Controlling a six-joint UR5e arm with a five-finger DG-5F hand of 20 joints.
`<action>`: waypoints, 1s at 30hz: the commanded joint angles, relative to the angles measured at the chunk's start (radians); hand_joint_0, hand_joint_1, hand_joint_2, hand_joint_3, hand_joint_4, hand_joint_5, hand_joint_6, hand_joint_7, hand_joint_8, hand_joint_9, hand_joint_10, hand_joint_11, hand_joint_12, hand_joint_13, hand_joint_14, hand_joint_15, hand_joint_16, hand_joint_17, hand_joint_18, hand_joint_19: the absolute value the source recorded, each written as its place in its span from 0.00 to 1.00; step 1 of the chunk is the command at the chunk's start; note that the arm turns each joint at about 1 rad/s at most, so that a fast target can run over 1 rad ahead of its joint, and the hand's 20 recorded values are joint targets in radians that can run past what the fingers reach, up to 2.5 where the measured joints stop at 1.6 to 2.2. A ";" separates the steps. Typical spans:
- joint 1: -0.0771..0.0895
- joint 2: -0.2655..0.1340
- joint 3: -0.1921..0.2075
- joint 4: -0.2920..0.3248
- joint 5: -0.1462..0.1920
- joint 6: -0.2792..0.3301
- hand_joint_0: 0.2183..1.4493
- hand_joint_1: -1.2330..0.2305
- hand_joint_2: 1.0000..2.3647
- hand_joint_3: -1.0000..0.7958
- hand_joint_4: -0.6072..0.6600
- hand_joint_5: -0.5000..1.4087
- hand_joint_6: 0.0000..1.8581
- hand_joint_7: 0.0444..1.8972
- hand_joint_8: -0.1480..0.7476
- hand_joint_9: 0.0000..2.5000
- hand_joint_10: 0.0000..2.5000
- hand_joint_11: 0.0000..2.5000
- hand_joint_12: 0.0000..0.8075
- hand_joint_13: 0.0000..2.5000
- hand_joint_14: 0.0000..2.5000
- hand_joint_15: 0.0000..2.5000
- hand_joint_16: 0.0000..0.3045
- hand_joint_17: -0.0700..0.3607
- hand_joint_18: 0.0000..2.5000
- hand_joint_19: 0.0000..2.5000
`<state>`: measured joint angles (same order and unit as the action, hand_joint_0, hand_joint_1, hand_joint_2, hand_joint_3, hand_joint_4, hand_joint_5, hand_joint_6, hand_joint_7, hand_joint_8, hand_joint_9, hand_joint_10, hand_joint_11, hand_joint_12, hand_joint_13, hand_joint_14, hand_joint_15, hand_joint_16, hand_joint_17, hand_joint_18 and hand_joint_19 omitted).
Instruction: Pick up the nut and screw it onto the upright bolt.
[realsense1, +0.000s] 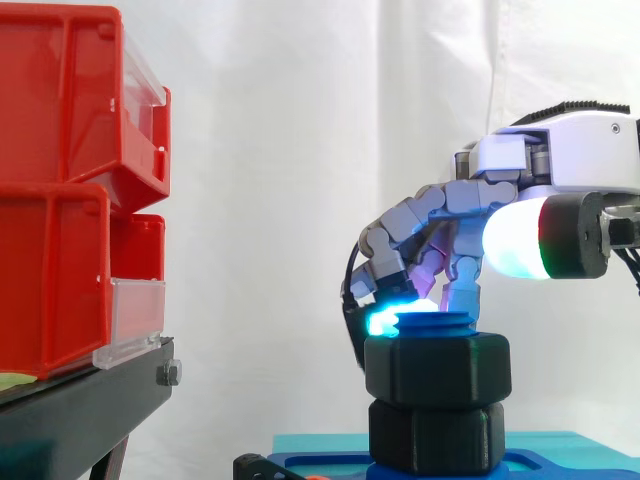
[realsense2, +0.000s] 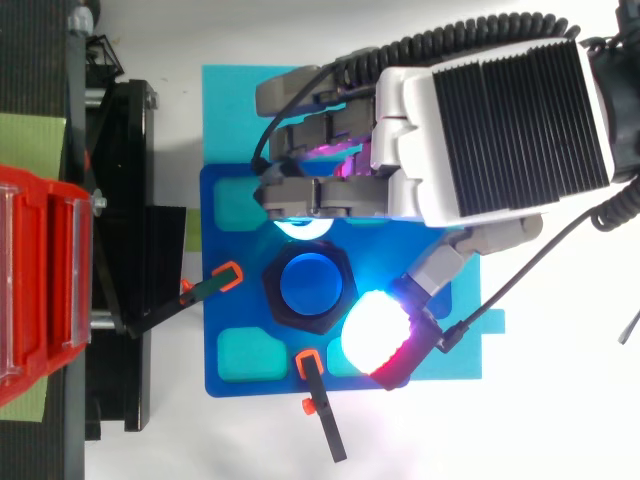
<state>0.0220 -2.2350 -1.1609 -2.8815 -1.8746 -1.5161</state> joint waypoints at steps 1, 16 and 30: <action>-0.005 0.000 0.007 0.001 -0.008 0.002 0.22 0.74 0.00 0.28 0.63 0.29 0.27 0.71 0.47 0.52 0.00 0.00 0.28 0.33 0.00 0.00 0.06 0.26 0.20 0.00; -0.014 0.000 0.105 -0.054 -0.040 -0.006 0.21 0.76 0.00 0.28 0.69 0.23 0.27 0.44 0.47 0.43 0.00 0.00 0.34 0.27 0.00 0.00 0.09 0.30 0.14 0.00; 0.055 0.000 0.032 0.002 0.066 0.022 0.19 0.81 0.00 0.28 0.66 0.21 0.27 0.36 0.44 0.27 0.00 0.00 0.41 0.10 0.00 0.00 0.12 0.35 0.00 0.00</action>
<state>0.0644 -2.2351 -1.0890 -2.8990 -1.8201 -1.5048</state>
